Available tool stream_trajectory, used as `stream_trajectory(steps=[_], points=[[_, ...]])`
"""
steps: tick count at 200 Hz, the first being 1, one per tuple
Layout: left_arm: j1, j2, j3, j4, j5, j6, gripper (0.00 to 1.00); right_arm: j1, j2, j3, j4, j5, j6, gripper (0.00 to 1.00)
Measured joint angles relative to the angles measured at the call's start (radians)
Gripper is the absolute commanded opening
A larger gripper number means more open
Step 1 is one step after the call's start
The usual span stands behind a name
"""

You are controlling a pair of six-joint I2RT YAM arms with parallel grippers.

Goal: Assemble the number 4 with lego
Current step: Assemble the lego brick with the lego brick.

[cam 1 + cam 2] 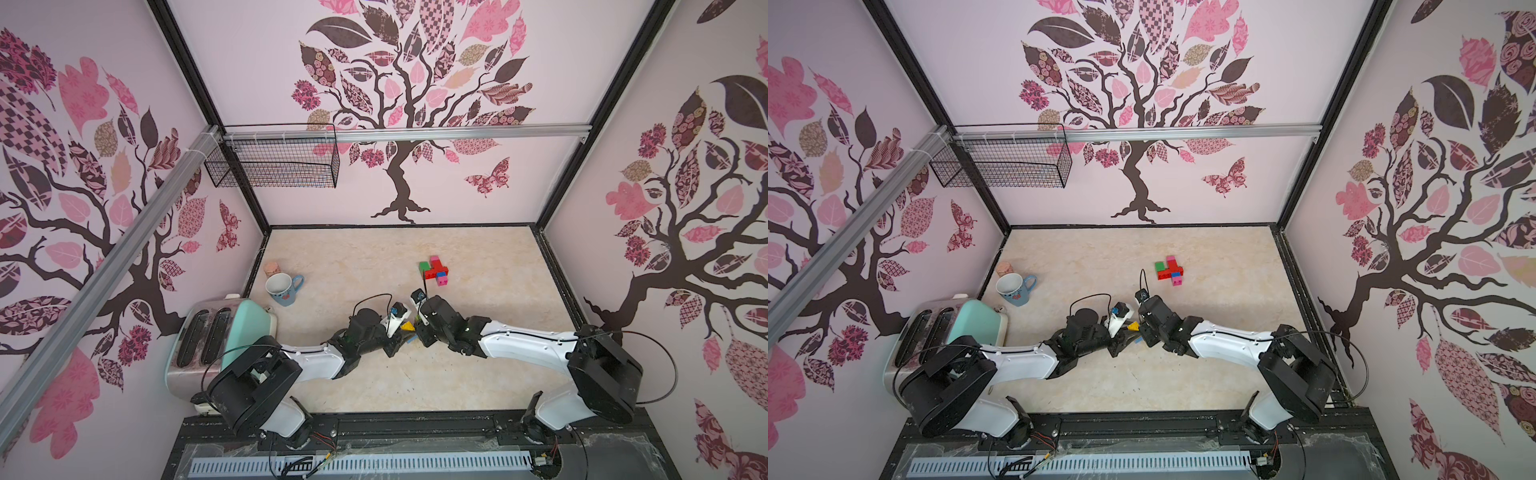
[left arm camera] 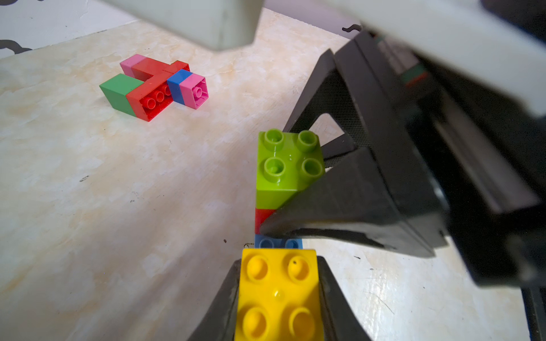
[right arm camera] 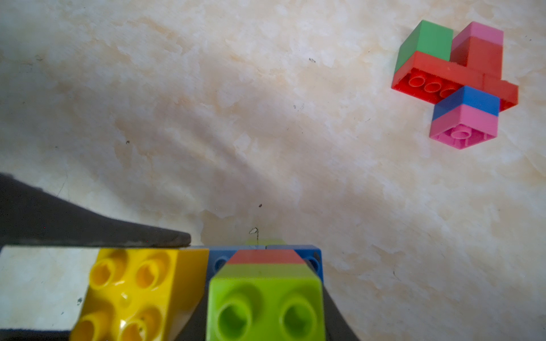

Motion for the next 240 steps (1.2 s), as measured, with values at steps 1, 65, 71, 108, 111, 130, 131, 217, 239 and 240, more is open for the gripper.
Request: stream_trajectory(steps=[1, 65, 71, 108, 111, 130, 131, 217, 239, 240], points=[[0.000, 0.000, 0.000, 0.000, -0.001, 0.000, 0.00, 0.000, 0.000, 0.000, 0.000, 0.000, 0.000, 0.00], [-0.057, 0.028, 0.000, 0.048, -0.121, 0.007, 0.00, 0.000, 0.000, 0.000, 0.000, 0.016, -0.002, 0.00], [-0.060, 0.027, 0.000, 0.049, -0.127, 0.008, 0.00, 0.000, 0.001, 0.000, 0.000, 0.016, -0.002, 0.00], [-0.069, -0.002, -0.008, 0.026, -0.150, 0.016, 0.00, 0.000, 0.003, -0.003, 0.008, 0.022, 0.005, 0.00], [-0.069, -0.004, -0.008, 0.023, -0.150, 0.018, 0.00, 0.000, 0.003, -0.004, 0.010, 0.022, 0.007, 0.00], [-0.070, -0.027, -0.012, -0.003, -0.142, 0.026, 0.00, 0.000, 0.000, -0.014, 0.024, 0.023, 0.023, 0.00], [-0.070, -0.027, -0.012, -0.003, -0.142, 0.025, 0.00, 0.000, 0.000, -0.014, 0.025, 0.024, 0.024, 0.00], [-0.059, -0.042, -0.014, -0.025, -0.118, 0.068, 0.00, 0.000, -0.008, -0.039, 0.055, 0.023, 0.059, 0.00], [-0.051, -0.011, -0.002, 0.006, -0.100, 0.085, 0.00, 0.000, -0.011, -0.045, 0.063, 0.023, 0.062, 0.00], [-0.051, -0.008, -0.001, 0.008, -0.098, 0.085, 0.00, 0.000, -0.011, -0.046, 0.064, 0.023, 0.062, 0.00]])
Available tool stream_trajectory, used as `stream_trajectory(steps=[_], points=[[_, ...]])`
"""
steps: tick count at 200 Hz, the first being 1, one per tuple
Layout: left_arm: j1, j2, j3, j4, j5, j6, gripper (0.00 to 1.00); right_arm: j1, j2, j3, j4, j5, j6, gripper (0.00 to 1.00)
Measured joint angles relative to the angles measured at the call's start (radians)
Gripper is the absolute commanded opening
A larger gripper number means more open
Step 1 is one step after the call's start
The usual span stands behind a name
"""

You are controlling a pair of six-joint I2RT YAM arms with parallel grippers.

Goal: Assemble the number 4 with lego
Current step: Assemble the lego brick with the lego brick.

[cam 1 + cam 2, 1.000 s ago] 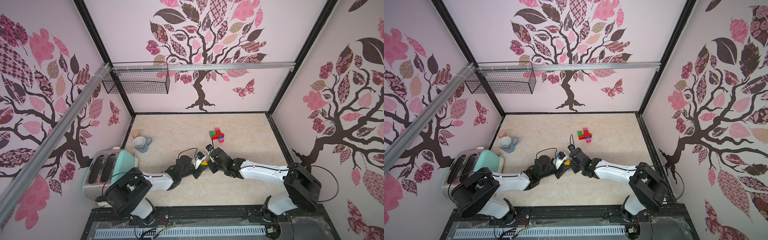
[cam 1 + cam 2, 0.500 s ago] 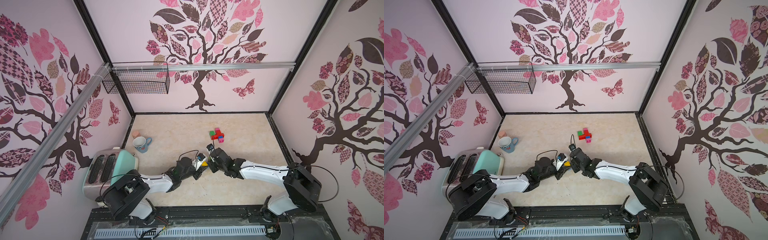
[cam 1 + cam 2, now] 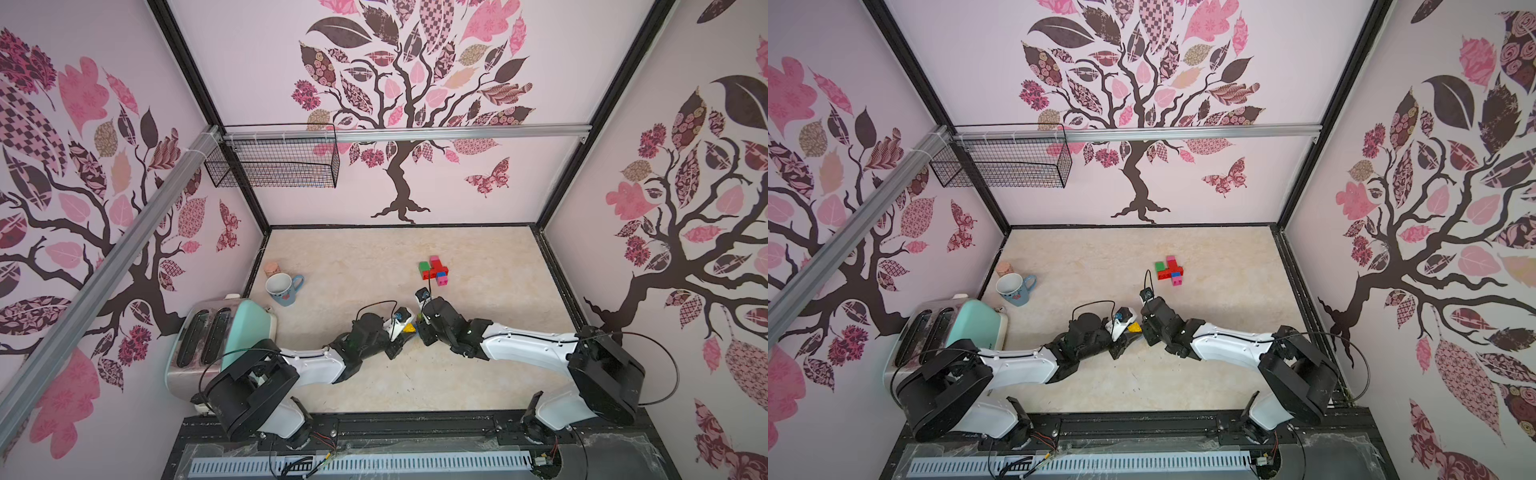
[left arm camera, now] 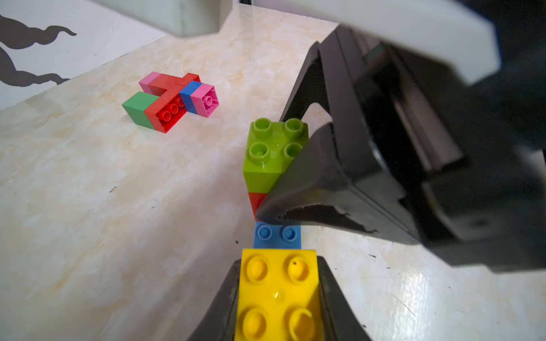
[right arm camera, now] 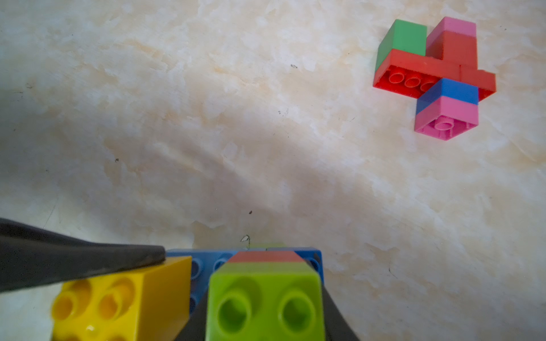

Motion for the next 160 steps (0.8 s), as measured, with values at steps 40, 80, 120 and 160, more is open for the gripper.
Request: stream_trajectory(steps=[40, 80, 120, 160], points=[[0.014, 0.062, 0.006, 0.079, 0.035, 0.025, 0.00, 0.000, -0.001, -0.003, 0.005, 0.001, 0.006, 0.00], [0.016, 0.061, 0.002, 0.083, 0.034, 0.036, 0.00, -0.001, -0.001, -0.003, 0.005, 0.001, 0.007, 0.00], [0.016, 0.061, 0.003, 0.077, 0.033, 0.036, 0.00, -0.001, -0.001, -0.003, 0.005, 0.000, 0.007, 0.00], [0.016, 0.062, 0.003, 0.077, 0.033, 0.029, 0.00, -0.001, 0.000, -0.003, 0.006, 0.000, 0.007, 0.00]])
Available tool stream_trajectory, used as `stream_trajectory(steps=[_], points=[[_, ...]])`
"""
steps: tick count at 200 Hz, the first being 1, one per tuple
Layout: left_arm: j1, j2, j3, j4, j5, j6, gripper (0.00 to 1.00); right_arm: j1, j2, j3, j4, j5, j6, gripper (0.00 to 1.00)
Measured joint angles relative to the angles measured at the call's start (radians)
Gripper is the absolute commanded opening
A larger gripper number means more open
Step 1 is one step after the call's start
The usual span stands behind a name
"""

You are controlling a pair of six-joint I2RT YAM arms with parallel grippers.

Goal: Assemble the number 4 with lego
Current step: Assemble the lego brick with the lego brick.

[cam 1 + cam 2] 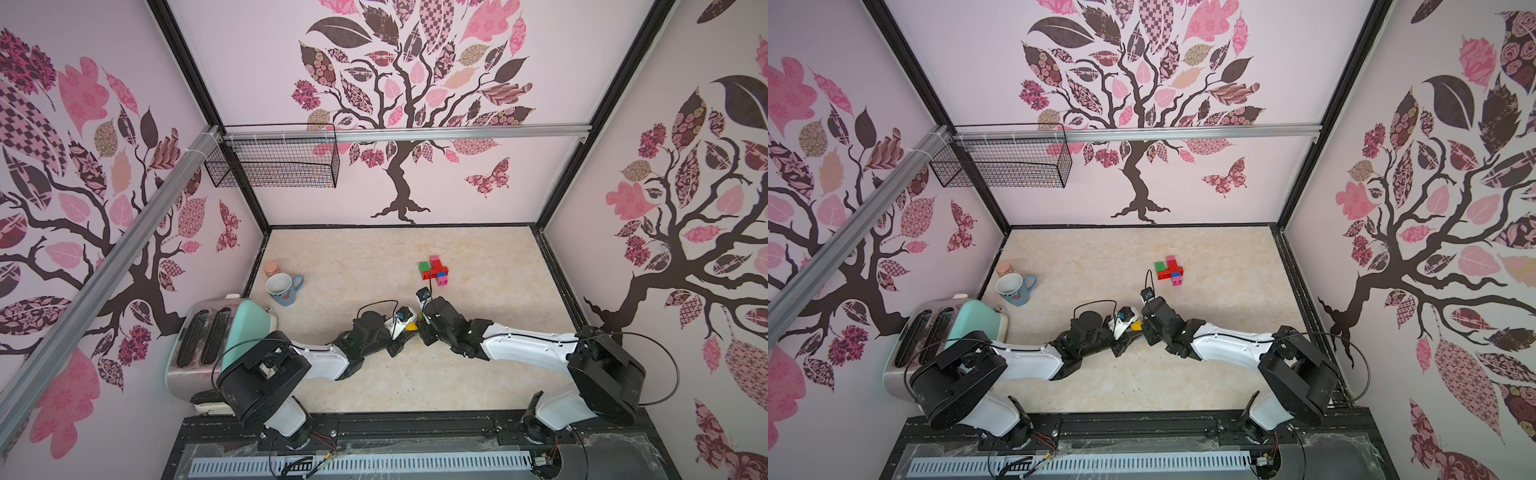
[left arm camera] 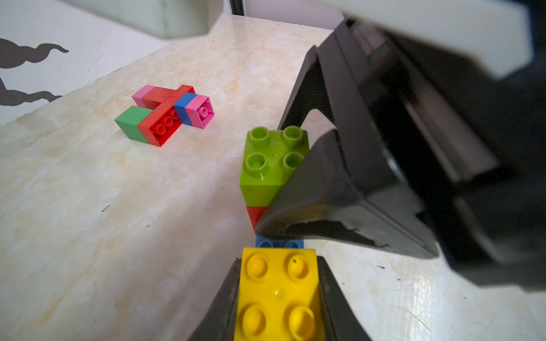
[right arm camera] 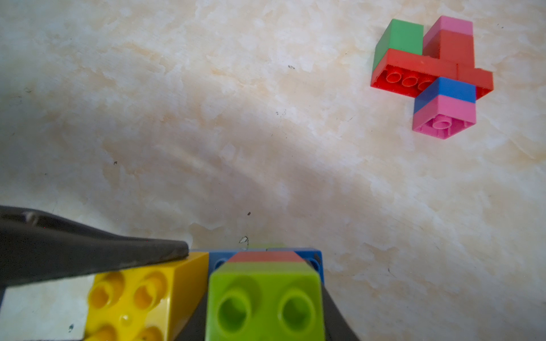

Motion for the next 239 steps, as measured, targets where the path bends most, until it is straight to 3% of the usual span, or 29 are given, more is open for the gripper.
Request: stream_trajectory(steps=[239], points=[[0.011, 0.010, 0.011, -0.003, 0.008, -0.029, 0.00, -0.002, -0.001, -0.006, 0.011, -0.001, -0.002, 0.00]])
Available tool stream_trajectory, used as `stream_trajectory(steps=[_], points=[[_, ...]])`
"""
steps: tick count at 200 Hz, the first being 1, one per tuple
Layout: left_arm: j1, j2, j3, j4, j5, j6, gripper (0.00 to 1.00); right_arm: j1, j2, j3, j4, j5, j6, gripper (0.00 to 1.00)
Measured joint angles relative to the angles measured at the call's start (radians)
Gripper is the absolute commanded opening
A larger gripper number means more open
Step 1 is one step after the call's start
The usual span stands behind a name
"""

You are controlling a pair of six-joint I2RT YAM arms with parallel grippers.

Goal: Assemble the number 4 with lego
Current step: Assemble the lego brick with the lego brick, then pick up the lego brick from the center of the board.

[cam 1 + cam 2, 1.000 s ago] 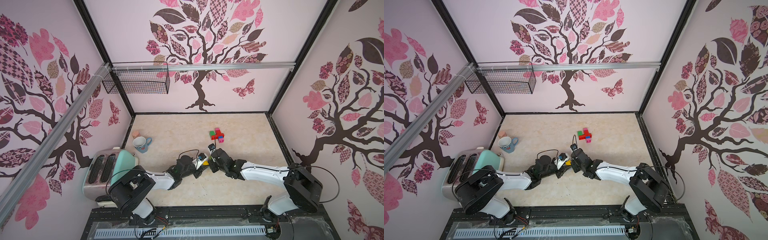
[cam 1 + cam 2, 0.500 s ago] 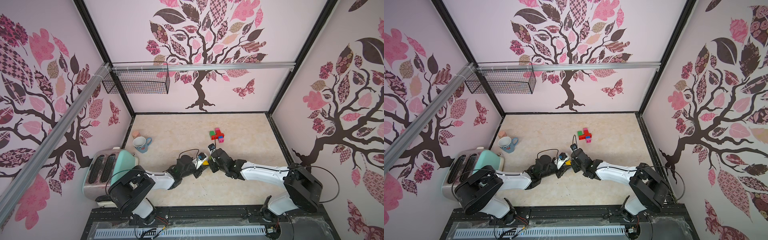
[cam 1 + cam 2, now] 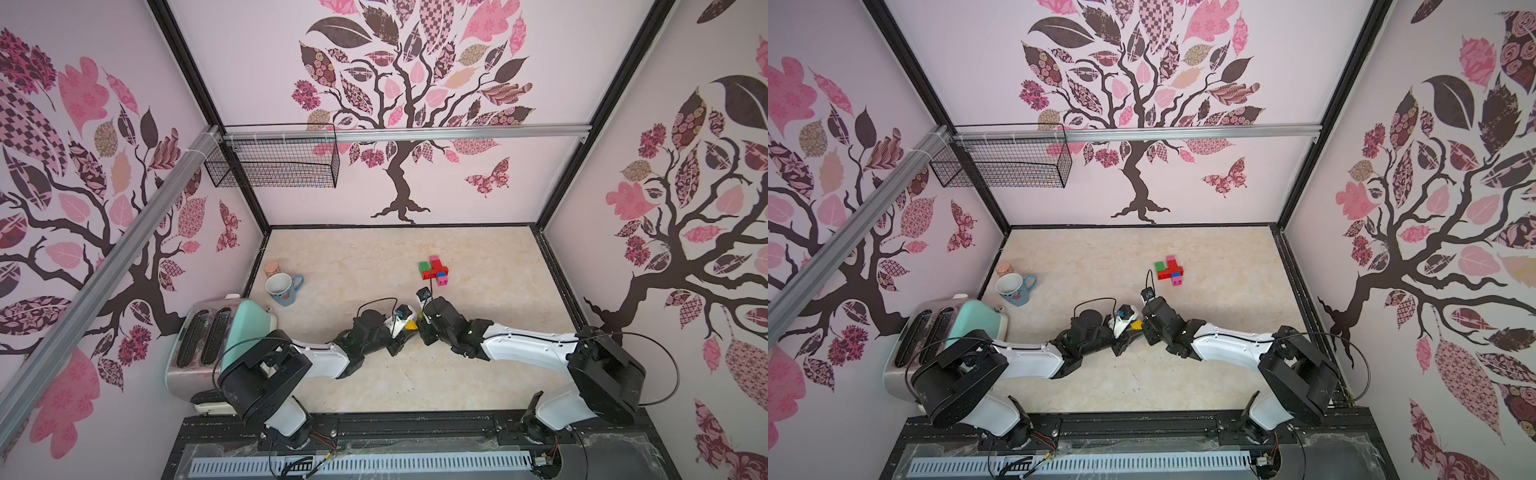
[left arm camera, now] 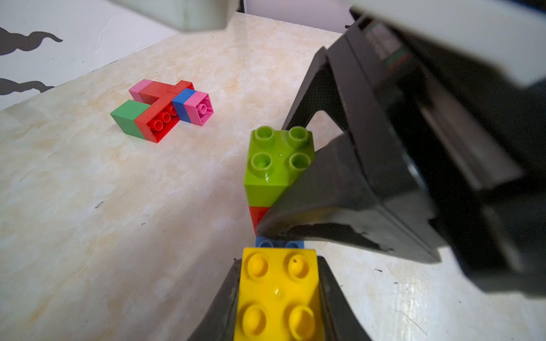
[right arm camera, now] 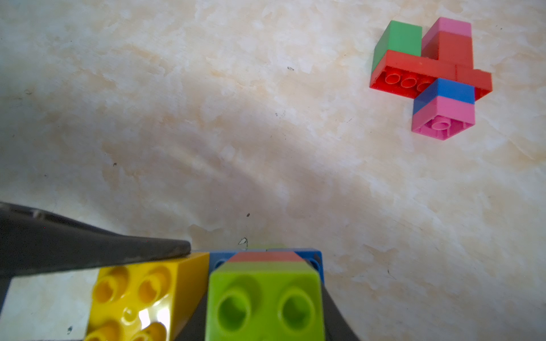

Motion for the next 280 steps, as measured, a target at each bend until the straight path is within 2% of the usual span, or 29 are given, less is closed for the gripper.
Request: stream_trajectory(steps=[44, 53, 58, 62, 70, 87, 123, 185, 226, 280], points=[[0.001, 0.001, 0.000, 0.002, -0.002, 0.000, 0.00, 0.000, 0.000, 0.000, 0.000, 0.000, 0.000, 0.00], [0.001, 0.000, 0.000, 0.003, -0.002, -0.002, 0.20, 0.000, 0.000, 0.000, 0.000, 0.000, 0.000, 0.00], [0.001, -0.002, 0.000, 0.002, -0.002, -0.003, 0.36, 0.000, 0.000, 0.000, 0.000, 0.000, 0.000, 0.00], [0.001, -0.002, 0.000, 0.000, -0.003, -0.003, 0.43, 0.000, 0.000, 0.000, 0.000, 0.000, 0.000, 0.00], [0.001, -0.005, 0.000, -0.004, -0.006, -0.010, 0.50, 0.000, 0.000, 0.000, 0.000, 0.001, 0.002, 0.00], [0.013, -0.008, -0.013, -0.045, 0.001, -0.023, 0.57, -0.001, 0.002, 0.001, 0.002, 0.001, 0.008, 0.00], [0.032, -0.014, -0.036, -0.073, 0.037, -0.024, 0.58, -0.001, 0.006, 0.003, 0.002, 0.005, 0.012, 0.00], [0.032, 0.051, -0.040, 0.005, 0.068, 0.008, 0.50, -0.001, 0.005, 0.003, 0.002, 0.007, 0.012, 0.00], [0.032, 0.051, -0.040, 0.052, 0.064, 0.027, 0.49, 0.000, 0.005, 0.003, 0.002, 0.007, 0.012, 0.00], [0.035, 0.055, -0.040, 0.061, 0.066, 0.040, 0.35, 0.000, 0.004, 0.002, 0.003, 0.007, 0.012, 0.00]])
